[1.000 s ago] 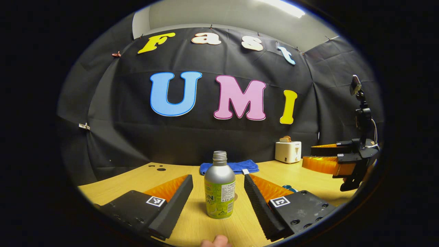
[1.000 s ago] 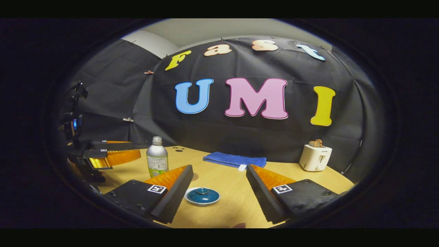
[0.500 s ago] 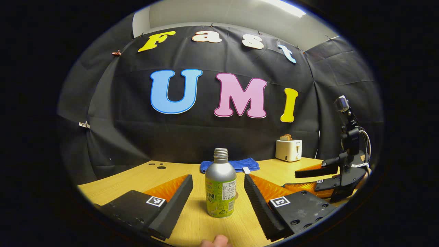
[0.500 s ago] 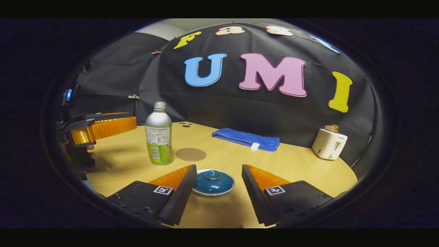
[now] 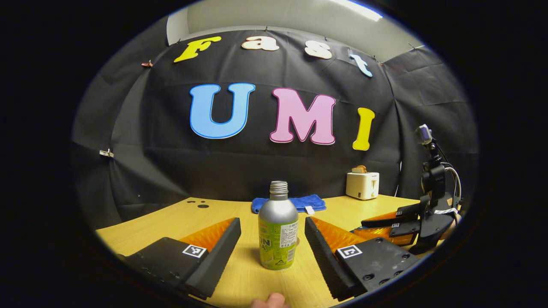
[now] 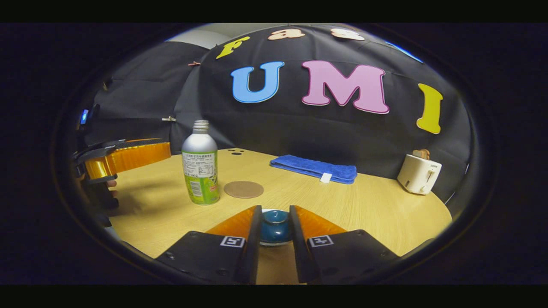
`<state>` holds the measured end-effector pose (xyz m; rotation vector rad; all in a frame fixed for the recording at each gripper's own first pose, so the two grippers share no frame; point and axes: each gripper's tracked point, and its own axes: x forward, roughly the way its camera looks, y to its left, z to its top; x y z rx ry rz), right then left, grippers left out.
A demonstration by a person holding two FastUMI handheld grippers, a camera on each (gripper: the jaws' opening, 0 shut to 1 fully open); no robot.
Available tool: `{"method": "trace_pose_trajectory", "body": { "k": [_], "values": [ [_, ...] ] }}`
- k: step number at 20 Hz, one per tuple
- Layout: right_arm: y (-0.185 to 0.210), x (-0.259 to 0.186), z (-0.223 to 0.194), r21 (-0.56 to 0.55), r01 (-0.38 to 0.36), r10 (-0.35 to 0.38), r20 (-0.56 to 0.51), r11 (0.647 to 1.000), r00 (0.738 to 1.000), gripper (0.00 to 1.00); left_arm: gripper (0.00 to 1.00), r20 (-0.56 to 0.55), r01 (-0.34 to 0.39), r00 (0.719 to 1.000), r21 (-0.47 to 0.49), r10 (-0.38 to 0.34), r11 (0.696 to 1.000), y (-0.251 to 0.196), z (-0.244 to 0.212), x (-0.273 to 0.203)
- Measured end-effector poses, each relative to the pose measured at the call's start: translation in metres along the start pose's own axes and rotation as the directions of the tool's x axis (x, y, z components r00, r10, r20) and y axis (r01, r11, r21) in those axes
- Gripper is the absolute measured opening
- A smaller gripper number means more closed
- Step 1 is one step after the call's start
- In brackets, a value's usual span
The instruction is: Open the teacup lid with one hand, grasp the water bottle and pour water into the teacup with the other hand; after pouring, place the water bottle on the coaster and then close the teacup lid.
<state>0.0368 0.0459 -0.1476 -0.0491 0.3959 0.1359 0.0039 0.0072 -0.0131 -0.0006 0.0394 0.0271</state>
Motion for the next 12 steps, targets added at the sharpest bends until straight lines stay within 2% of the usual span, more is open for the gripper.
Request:
{"method": "trace_pose_trajectory", "body": {
  "k": [1,2,4,5,9,12],
  "values": [
    [0.0,0.001,-0.002,0.005,-0.002,0.002,0.0,1.0,1.0,0.4,0.95,-0.001,0.0,1.0,0.0,0.0,1.0,0.0,0.0,0.0],
    [0.0,0.001,-0.001,0.01,-0.004,0.004,0.002,1.0,1.0,0.29,0.95,-0.001,0.002,1.0,0.001,-0.002,1.0,-0.001,0.0,0.0],
    [0.001,-0.002,0.001,0.037,-0.015,0.015,0.003,0.999,1.0,0.38,0.95,-0.001,0.003,1.0,-0.002,-0.003,1.0,-0.002,-0.001,0.001],
    [0.001,0.0,-0.001,0.051,-0.022,0.022,0.006,0.998,1.0,0.31,0.95,-0.003,0.003,1.0,-0.006,-0.003,1.0,-0.002,0.0,0.001],
    [-0.001,-0.007,0.012,0.07,-0.021,0.018,0.049,0.997,0.999,0.31,0.95,-0.027,0.01,1.0,-0.023,-0.011,1.0,-0.004,-0.01,0.004],
    [-0.011,-0.022,0.037,0.077,0.0,-0.009,0.115,0.997,0.993,0.31,0.95,-0.047,0.016,0.999,-0.016,-0.017,1.0,-0.008,-0.018,0.007]
  ]
}}
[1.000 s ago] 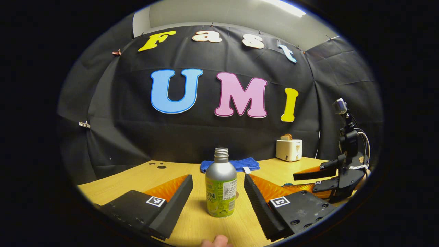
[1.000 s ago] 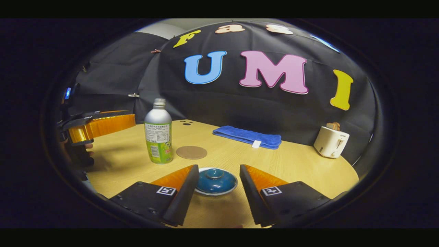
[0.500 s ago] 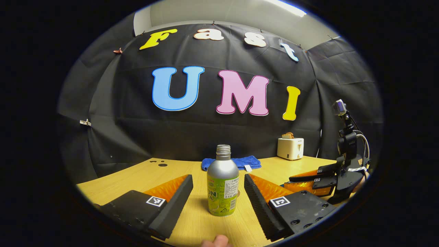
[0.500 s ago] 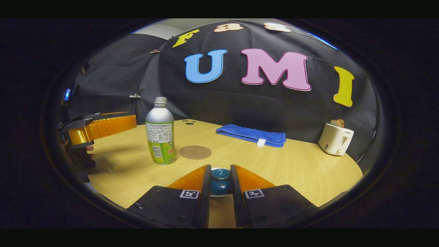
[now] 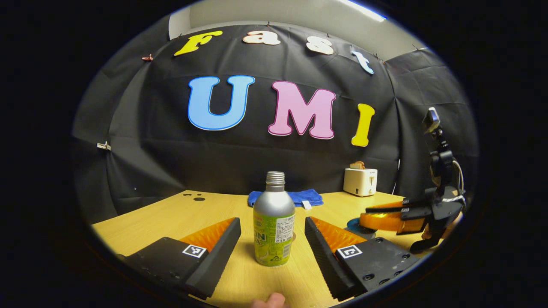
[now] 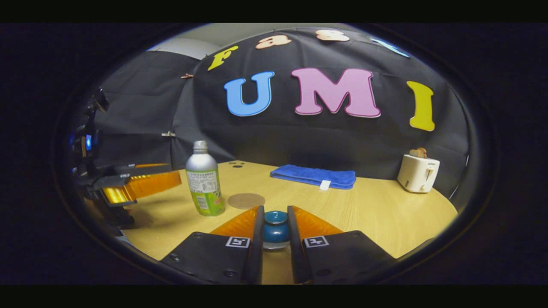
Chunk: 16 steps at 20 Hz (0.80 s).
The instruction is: Open the teacup lid with one hand, grasp the water bottle and pour water into the teacup with the other hand; after pouring, place the water bottle on the coaster and then close the teacup lid.
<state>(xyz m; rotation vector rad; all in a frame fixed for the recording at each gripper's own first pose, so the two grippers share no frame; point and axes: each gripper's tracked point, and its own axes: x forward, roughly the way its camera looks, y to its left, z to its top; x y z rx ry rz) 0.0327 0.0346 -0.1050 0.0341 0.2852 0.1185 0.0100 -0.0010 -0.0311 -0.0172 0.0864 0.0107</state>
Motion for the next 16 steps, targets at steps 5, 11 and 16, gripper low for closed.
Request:
{"method": "trace_pose_trajectory", "body": {
  "k": [5,11,16],
  "values": [
    [-0.027,-0.035,0.048,-0.03,0.07,-0.066,0.115,0.997,0.991,0.31,0.95,-0.034,-0.006,0.999,0.024,0.006,1.0,-0.005,-0.011,0.015],
    [-0.05,-0.063,0.076,-0.029,0.125,-0.117,0.179,0.992,0.977,0.31,0.95,-0.091,-0.065,0.993,0.044,0.069,0.997,0.009,-0.031,0.046],
    [-0.065,-0.074,0.083,-0.011,0.151,-0.146,0.194,0.989,0.97,0.26,0.95,-0.094,-0.048,0.994,0.053,0.053,0.997,0.003,-0.035,0.066]
  ]
}}
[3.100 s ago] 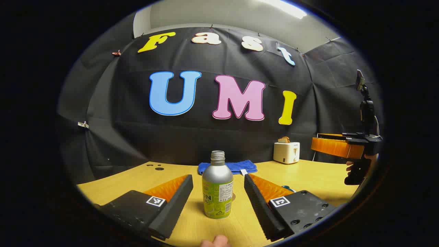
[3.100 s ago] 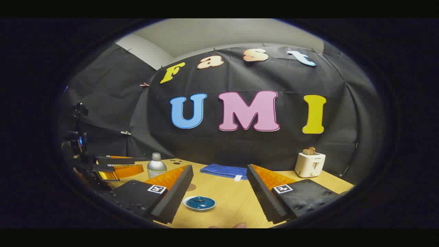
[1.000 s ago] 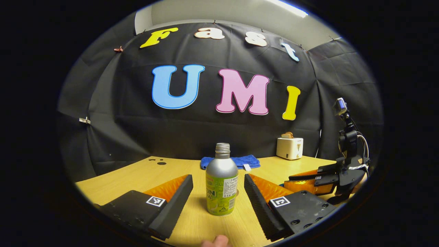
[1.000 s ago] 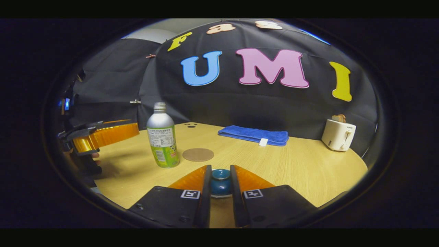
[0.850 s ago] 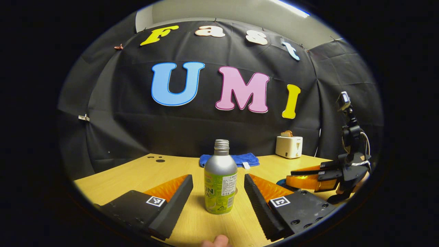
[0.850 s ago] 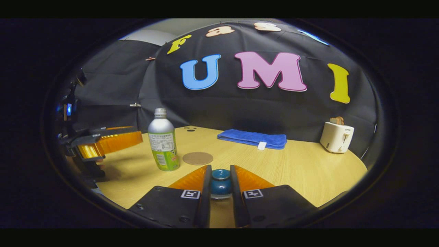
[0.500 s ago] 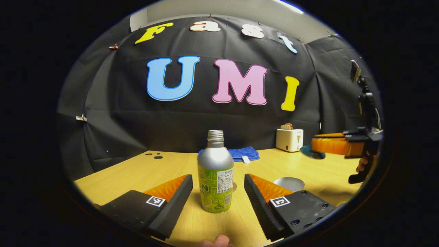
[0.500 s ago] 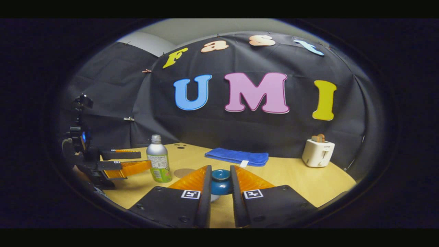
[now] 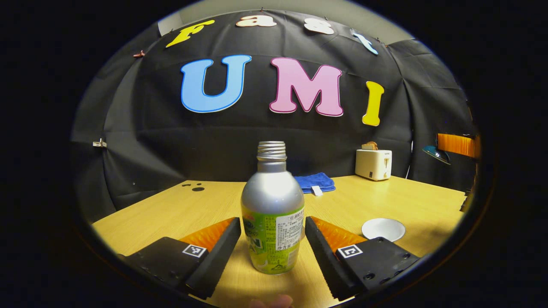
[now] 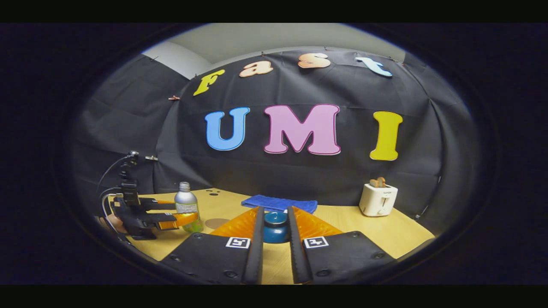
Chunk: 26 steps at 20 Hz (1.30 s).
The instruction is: Open the teacup lid with one hand, grasp the water bottle and pour water into the teacup with the other hand; after pouring, place the water bottle on the coaster and then close the teacup lid.
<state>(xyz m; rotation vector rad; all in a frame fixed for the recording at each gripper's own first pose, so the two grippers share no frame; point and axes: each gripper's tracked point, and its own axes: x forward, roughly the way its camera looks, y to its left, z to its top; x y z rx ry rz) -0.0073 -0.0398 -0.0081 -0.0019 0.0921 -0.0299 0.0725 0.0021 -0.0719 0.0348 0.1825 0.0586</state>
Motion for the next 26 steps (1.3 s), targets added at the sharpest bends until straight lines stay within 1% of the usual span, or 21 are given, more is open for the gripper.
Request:
{"method": "trace_pose_trajectory", "body": {
  "k": [1,2,3,4,6,7,8,9,11,12,13,14,15,16,19,20,21,22,24,26],
  "values": [
    [-0.003,-0.001,0.0,0.002,0.007,-0.007,0.0,1.0,1.0,0.3,0.96,-0.003,-0.007,1.0,0.009,0.007,1.0,0.0,-0.001,0.004],
    [-0.006,-0.002,0.0,0.004,0.012,-0.012,-0.001,1.0,1.0,0.26,0.94,0.001,-0.009,1.0,0.015,0.009,1.0,0.0,0.0,0.004],
    [-0.007,-0.002,0.0,0.006,0.016,-0.016,-0.002,1.0,1.0,0.26,0.9,0.005,-0.007,1.0,0.017,0.007,1.0,-0.002,0.002,-0.001],
    [-0.009,-0.002,0.0,0.009,0.019,-0.019,-0.004,1.0,1.0,0.26,0.84,0.017,0.012,1.0,0.021,-0.012,1.0,-0.004,0.001,0.005],
    [-0.01,-0.002,-0.002,0.012,0.021,-0.021,-0.01,1.0,1.0,0.26,0.82,0.034,0.006,0.999,0.065,-0.008,0.998,-0.004,0.007,0.004],
    [-0.011,-0.003,-0.002,0.013,0.021,-0.021,-0.01,1.0,1.0,0.25,0.82,0.043,-0.009,0.999,0.112,0.004,0.994,-0.001,0.01,0.002],
    [-0.012,-0.003,-0.001,0.015,0.025,-0.025,-0.01,1.0,1.0,0.31,0.79,0.059,-0.025,0.998,0.167,0.015,0.986,0.0,0.014,0.0],
    [-0.014,-0.003,0.001,0.019,0.03,-0.03,-0.003,0.999,1.0,0.3,0.81,0.078,-0.03,0.997,0.225,0.012,0.974,-0.001,0.021,-0.002],
    [-0.016,-0.004,0.002,0.028,0.034,-0.034,0.0,0.999,0.999,0.31,0.81,0.104,-0.053,0.994,0.35,0.017,0.935,-0.001,0.03,-0.005],
    [-0.019,-0.004,0.001,0.029,0.039,-0.039,-0.001,0.999,0.999,0.26,0.81,0.113,-0.071,0.993,0.414,0.027,0.907,0.001,0.033,-0.006],
    [-0.021,-0.005,0.001,0.029,0.044,-0.044,-0.002,0.999,0.999,0.31,0.79,0.122,-0.089,0.992,0.477,0.035,0.874,0.002,0.037,-0.007],
    [-0.023,-0.006,0.002,0.03,0.048,-0.048,-0.002,0.998,0.999,0.26,0.81,0.127,-0.102,0.991,0.538,0.039,0.837,0.001,0.04,-0.008],
    [-0.025,-0.007,0.002,0.033,0.051,-0.051,-0.001,0.998,0.999,0.26,0.81,0.128,-0.107,0.991,0.597,0.038,0.795,-0.001,0.042,-0.008],
    [-0.026,-0.007,0.004,0.036,0.054,-0.054,0.0,0.998,0.999,0.26,0.81,0.127,-0.109,0.991,0.654,0.033,0.748,-0.002,0.042,-0.009],
    [-0.031,-0.009,0.006,0.039,0.063,-0.063,0.005,0.997,0.998,0.26,0.81,0.13,-0.109,0.991,0.8,0.007,0.59,-0.012,0.043,-0.01],
    [-0.032,-0.01,0.006,0.041,0.065,-0.065,0.004,0.997,0.998,0.26,0.81,0.125,-0.105,0.992,0.836,-0.001,0.539,-0.015,0.04,-0.01],
    [-0.033,-0.01,0.006,0.046,0.066,-0.067,0.005,0.997,0.998,0.31,0.81,0.121,-0.1,0.993,0.864,-0.011,0.494,-0.019,0.039,-0.008],
    [-0.033,-0.011,0.007,0.052,0.067,-0.067,0.005,0.996,0.998,0.26,0.8,0.114,-0.092,0.993,0.886,-0.021,0.454,-0.024,0.036,-0.006],
    [-0.036,-0.012,0.008,0.06,0.071,-0.071,0.007,0.996,0.997,0.26,0.8,0.1,-0.078,0.994,0.922,-0.039,0.38,-0.029,0.033,-0.004],
    [-0.038,-0.013,0.009,0.066,0.074,-0.074,0.009,0.995,0.997,0.26,0.8,0.082,-0.066,0.996,0.953,-0.046,0.294,-0.034,0.029,-0.001]
  ]
}}
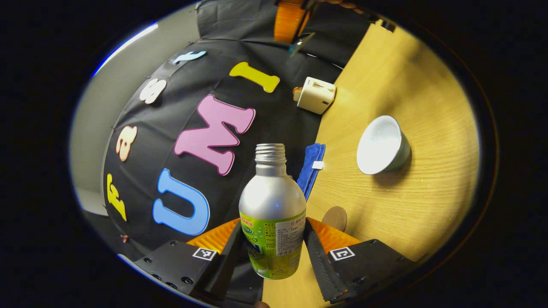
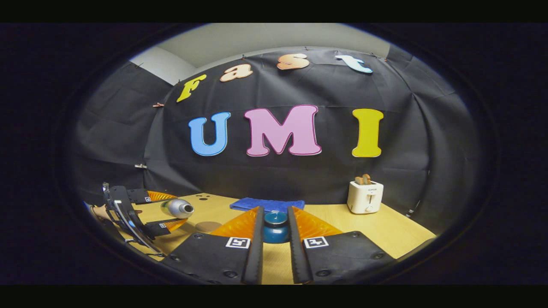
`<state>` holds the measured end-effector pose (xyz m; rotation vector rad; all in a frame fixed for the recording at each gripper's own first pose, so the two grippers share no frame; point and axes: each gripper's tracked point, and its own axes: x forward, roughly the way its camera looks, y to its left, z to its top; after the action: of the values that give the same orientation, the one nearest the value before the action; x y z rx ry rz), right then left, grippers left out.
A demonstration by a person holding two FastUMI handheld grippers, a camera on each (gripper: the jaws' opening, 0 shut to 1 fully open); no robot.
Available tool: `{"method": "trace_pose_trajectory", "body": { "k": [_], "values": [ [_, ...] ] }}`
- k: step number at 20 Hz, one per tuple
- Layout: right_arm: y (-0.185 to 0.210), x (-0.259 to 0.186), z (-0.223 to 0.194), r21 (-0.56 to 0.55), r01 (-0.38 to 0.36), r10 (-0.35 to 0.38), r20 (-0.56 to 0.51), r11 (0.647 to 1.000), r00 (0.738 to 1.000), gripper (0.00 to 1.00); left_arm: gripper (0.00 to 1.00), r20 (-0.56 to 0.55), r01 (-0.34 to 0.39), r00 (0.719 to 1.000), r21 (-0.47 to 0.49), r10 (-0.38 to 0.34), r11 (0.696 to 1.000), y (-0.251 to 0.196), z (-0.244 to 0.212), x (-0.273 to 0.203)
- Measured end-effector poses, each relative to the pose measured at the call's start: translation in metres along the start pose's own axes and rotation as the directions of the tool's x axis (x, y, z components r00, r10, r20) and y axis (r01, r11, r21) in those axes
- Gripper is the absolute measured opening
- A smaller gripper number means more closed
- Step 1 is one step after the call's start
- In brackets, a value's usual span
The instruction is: Open the teacup lid with one hand, grasp the water bottle and pour water into the teacup with the other hand; after pouring, place the water bottle on the coaster and then close the teacup lid.
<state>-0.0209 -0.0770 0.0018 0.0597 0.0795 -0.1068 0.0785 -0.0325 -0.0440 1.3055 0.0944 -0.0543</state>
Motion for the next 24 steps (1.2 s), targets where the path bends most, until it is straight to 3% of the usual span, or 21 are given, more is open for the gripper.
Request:
{"method": "trace_pose_trajectory", "body": {
  "k": [5,6,7,9,14,15,16,19,20,22,23,24],
  "values": [
    [0.0,0.001,0.0,0.007,-0.001,0.001,0.0,1.0,1.0,0.26,0.8,0.003,0.042,0.999,0.202,-0.043,0.978,-0.005,0.001,0.006],
    [0.0,0.001,0.0,0.009,0.0,0.0,-0.001,1.0,1.0,0.31,0.8,0.003,0.049,0.999,0.239,-0.051,0.97,-0.005,0.001,0.008],
    [0.001,0.001,0.0,0.013,-0.002,0.002,-0.002,1.0,1.0,0.26,0.8,0.001,0.057,0.998,0.276,-0.06,0.96,-0.007,0.001,0.009],
    [0.003,0.001,-0.001,0.015,-0.007,0.007,-0.003,1.0,1.0,0.26,0.8,-0.006,0.074,0.997,0.33,-0.077,0.941,-0.011,-0.001,0.012],
    [0.005,0.001,0.0,0.01,-0.012,0.013,-0.001,1.0,1.0,0.26,0.8,-0.017,0.084,0.996,0.391,-0.084,0.916,-0.01,-0.002,0.016],
    [0.004,0.001,0.001,0.011,-0.011,0.011,-0.001,1.0,1.0,0.31,0.8,-0.014,0.076,0.997,0.409,-0.077,0.909,-0.009,0.0,0.017],
    [0.004,0.0,0.001,0.014,-0.011,0.011,-0.001,1.0,1.0,0.26,0.8,-0.01,0.066,0.998,0.428,-0.069,0.902,-0.007,0.001,0.017],
    [0.003,0.0,0.002,0.019,-0.011,0.011,0.003,1.0,1.0,0.26,0.8,-0.002,0.056,0.998,0.47,-0.062,0.881,-0.005,0.002,0.017],
    [0.003,-0.001,0.003,0.018,-0.01,0.01,0.006,1.0,1.0,0.31,0.8,0.0,0.053,0.998,0.483,-0.061,0.874,-0.003,0.002,0.017],
    [0.004,-0.001,0.003,0.017,-0.012,0.012,0.006,1.0,1.0,0.26,0.81,0.005,0.05,0.998,0.51,-0.062,0.859,-0.001,0.004,0.017],
    [0.004,-0.002,0.003,0.016,-0.014,0.014,0.006,1.0,1.0,0.31,0.8,0.008,0.049,0.998,0.52,-0.062,0.853,-0.001,0.005,0.018],
    [0.004,-0.002,0.003,0.015,-0.014,0.014,0.006,1.0,1.0,0.26,0.81,0.009,0.049,0.998,0.529,-0.064,0.847,0.0,0.006,0.018]
  ]
}}
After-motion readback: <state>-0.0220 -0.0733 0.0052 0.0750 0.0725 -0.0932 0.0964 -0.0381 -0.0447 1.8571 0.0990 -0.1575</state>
